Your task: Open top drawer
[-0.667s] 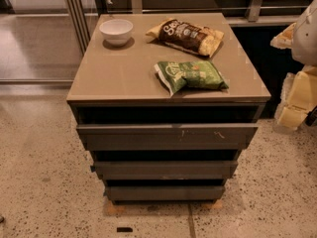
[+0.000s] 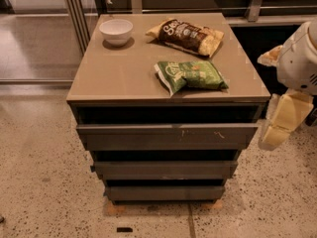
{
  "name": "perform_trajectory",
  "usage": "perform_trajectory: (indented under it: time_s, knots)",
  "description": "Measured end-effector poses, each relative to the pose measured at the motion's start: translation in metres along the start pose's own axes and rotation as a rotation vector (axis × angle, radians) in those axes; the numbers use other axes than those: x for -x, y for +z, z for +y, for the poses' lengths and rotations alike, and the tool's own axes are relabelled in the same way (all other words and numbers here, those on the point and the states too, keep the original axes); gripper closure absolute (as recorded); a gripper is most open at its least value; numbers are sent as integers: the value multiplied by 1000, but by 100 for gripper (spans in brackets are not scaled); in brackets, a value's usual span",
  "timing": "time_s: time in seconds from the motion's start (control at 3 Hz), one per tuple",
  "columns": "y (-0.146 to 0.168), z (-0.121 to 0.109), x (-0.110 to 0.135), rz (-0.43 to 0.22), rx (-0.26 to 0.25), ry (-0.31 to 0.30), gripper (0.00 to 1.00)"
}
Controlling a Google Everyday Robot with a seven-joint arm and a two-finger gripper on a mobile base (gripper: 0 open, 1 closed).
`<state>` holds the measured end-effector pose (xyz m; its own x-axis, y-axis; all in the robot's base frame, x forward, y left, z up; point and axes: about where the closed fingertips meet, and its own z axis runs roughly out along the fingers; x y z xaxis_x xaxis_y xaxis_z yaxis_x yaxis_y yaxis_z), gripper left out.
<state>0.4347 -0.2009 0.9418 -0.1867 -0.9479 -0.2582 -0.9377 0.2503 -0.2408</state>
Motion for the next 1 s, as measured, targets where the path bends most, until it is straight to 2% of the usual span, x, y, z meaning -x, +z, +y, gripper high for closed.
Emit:
perform_trajectory:
  time_s: [0.67, 1.0]
  knots:
    - [88, 28, 9, -98, 61, -28, 0]
    - [135, 36, 8, -110, 99, -24, 0]
